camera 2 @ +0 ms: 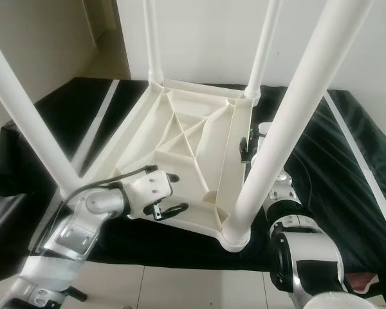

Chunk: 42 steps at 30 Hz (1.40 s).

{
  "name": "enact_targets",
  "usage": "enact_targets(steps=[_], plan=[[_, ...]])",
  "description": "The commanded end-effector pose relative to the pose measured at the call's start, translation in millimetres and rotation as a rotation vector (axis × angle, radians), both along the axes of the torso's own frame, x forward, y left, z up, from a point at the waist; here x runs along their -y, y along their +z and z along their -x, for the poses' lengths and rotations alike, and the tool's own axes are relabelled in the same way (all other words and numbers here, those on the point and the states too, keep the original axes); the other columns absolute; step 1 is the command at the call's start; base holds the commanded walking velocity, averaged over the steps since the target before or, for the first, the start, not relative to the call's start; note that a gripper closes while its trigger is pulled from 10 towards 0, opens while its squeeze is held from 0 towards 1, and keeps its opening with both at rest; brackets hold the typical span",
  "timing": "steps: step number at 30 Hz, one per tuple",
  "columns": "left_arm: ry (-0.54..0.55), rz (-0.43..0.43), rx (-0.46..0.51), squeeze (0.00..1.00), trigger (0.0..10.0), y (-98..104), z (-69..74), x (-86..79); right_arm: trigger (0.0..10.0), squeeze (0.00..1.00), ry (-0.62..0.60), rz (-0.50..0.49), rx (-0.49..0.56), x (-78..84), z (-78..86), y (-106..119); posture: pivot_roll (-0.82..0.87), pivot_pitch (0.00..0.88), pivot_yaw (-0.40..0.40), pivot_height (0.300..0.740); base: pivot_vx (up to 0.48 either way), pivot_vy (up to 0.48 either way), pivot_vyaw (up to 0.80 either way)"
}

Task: Building children table

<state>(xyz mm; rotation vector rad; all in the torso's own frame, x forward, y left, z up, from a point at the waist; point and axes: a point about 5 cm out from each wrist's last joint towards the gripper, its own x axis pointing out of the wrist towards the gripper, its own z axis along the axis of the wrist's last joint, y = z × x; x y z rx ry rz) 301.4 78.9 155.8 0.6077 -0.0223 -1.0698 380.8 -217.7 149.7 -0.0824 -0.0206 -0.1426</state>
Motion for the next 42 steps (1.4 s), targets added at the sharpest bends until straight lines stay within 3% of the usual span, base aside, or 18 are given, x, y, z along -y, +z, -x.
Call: enact_targets(steps=[1,4,6,10,15,20,25,32,33,34,35,42], plan=[[0.123,0.122,0.044,0.00,10.0,18.3,-13.2,-19.9,10.0,0.00,-0.104,-0.029,0.095,33.4,18.6,-0.3,0.03,0.022,-0.006,0.740,0.000,0.000,0.00],[0.127,0.158,0.063,0.00,10.0,25.7,-13.9,-28.3,10.0,0.00,-0.157,-0.025,0.145,46.7,28.2,2.1,0.02,0.022,-0.007,0.740,0.000,0.000,0.00],[0.087,0.171,0.065,0.00,10.0,29.2,-9.7,-40.3,10.0,0.00,-0.178,-0.017,0.186,56.4,42.9,1.4,0.02,0.023,-0.006,0.740,0.000,0.000,0.00],[-0.017,0.125,0.004,0.00,10.0,22.1,1.5,-48.7,10.0,0.00,-0.176,-0.001,0.196,61.6,60.2,-3.5,0.00,0.025,0.000,0.740,0.000,0.000,0.00],[-0.077,0.078,-0.011,0.00,10.0,16.2,8.1,-48.8,10.0,0.00,-0.169,0.018,0.195,62.2,71.9,-6.6,-0.01,0.023,0.003,0.740,0.000,0.000,0.00],[-0.192,0.043,-0.087,0.00,10.0,3.0,20.9,-38.8,10.0,0.00,-0.180,0.005,0.232,67.1,95.7,-1.6,-0.03,0.021,0.005,0.740,0.000,0.000,0.00],[-0.236,0.029,-0.102,0.00,10.0,-3.6,27.1,-31.7,10.0,0.00,-0.193,0.015,0.223,70.4,102.4,-0.6,-0.03,0.020,0.004,0.740,0.000,0.000,0.00],[-0.209,-0.049,-0.153,0.00,10.0,-24.2,25.3,-22.6,10.0,0.00,-0.196,0.020,0.222,71.0,106.3,1.8,-0.04,0.016,0.006,0.740,0.000,0.000,0.00],[-0.129,-0.068,-0.124,0.00,10.0,-29.8,13.1,-15.6,10.0,0.00,-0.183,0.020,0.223,70.5,108.7,0.5,-0.05,0.013,0.005,0.740,0.000,0.000,0.00],[-0.129,-0.068,-0.124,0.00,10.0,-29.8,13.1,-15.6,10.0,0.00,-0.183,0.020,0.223,70.5,108.7,0.5,-0.05,0.013,0.005,0.740,0.000,0.000,0.00],[-0.056,-0.078,-0.063,0.00,10.0,-31.1,0.5,-4.8,10.0,0.00,-0.151,0.025,0.218,68.4,115.7,-1.9,-0.05,0.014,0.007,0.740,0.000,0.000,0.00],[-0.007,-0.084,-0.025,0.00,10.0,-35.0,-5.6,7.0,10.0,0.00,-0.171,0.004,0.224,70.9,125.7,-0.6,-0.07,0.016,0.015,0.740,0.000,0.000,0.00]])
